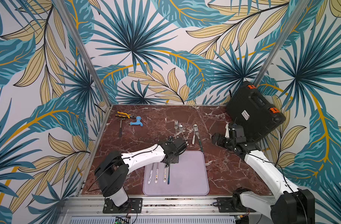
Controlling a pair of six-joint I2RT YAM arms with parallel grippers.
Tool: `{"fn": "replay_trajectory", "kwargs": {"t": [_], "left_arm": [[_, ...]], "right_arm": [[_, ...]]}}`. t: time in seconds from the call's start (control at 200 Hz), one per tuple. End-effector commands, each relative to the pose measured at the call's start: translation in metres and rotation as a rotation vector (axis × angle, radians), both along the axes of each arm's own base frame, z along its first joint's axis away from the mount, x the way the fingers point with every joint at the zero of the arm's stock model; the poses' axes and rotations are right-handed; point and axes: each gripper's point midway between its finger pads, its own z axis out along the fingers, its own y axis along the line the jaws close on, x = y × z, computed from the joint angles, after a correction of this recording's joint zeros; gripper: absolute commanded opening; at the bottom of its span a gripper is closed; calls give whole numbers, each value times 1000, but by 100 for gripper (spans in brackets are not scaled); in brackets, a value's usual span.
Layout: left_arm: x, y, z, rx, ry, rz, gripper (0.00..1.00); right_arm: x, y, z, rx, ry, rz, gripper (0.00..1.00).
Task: Set the spoon and fork side by side
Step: Place the spoon on the tray, then pick up the fork at the center of the board.
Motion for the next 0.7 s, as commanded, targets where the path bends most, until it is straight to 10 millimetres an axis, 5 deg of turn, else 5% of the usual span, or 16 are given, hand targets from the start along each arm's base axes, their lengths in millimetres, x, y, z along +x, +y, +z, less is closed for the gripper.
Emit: {"fn": "replay_trajectory", "kwargs": {"t": [0.0,0.295,0.696], "left_arm": [[30,-6,36,-28,-63,-46,26],[95,-26,57,-42,-93,-110,26],[152,-58,20,-162,0,-87,30]], "right_arm": [[0,2,-1,9,0,4,100],[0,0,1,-7,-33,7,100],[2,-1,-4,-19,-19,5,99]]}}
